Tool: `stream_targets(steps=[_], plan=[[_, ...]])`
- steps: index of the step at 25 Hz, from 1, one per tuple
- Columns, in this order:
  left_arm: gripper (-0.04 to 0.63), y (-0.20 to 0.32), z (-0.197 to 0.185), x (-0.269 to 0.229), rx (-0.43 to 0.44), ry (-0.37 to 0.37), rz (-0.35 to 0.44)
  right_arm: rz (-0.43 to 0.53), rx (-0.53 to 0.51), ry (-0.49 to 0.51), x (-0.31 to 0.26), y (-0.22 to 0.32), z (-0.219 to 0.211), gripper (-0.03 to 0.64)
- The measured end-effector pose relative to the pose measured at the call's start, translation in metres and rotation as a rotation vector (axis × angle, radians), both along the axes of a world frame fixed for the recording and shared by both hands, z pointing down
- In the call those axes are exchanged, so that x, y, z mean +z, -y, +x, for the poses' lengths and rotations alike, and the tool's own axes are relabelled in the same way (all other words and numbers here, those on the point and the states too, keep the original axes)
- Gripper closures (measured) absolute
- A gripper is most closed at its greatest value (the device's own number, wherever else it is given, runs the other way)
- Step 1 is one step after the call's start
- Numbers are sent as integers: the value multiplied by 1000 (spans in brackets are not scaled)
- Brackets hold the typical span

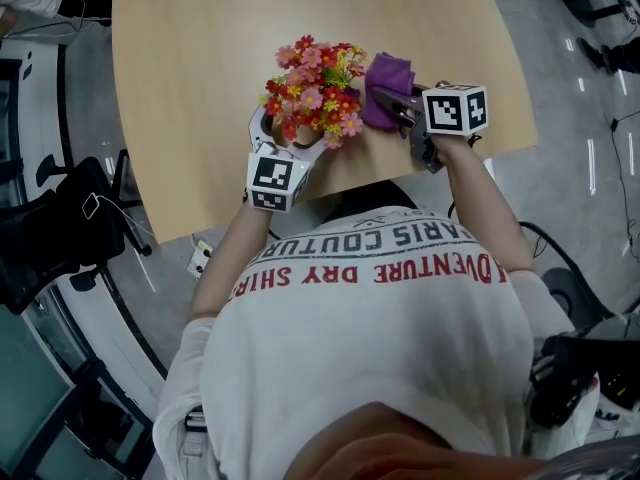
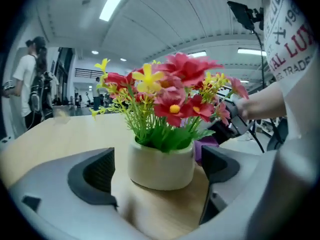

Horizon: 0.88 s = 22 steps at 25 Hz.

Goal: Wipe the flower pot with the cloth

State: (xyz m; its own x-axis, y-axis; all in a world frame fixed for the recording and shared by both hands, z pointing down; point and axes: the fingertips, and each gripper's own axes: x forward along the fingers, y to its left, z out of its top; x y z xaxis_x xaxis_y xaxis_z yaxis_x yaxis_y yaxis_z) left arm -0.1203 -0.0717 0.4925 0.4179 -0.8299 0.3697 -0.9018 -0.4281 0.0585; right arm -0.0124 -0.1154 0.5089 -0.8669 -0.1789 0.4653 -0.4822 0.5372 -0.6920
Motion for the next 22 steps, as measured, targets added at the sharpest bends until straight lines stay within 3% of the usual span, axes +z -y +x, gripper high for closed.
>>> stream_targets(steps=[4,14,15,22], plan=[[67,0,7,9,-147,-49,-37,-4,39,31,-4,-10,9,572],[73,10,20,23,-283,69,-42,-12,47,50,-3,-26,23,572],[118,11,18,23,-292,76,-42,-11,45,48,-3,-27,23,572],[135,13,15,21,-182,84,-47,-14,21,56,-4,-27,20,572]])
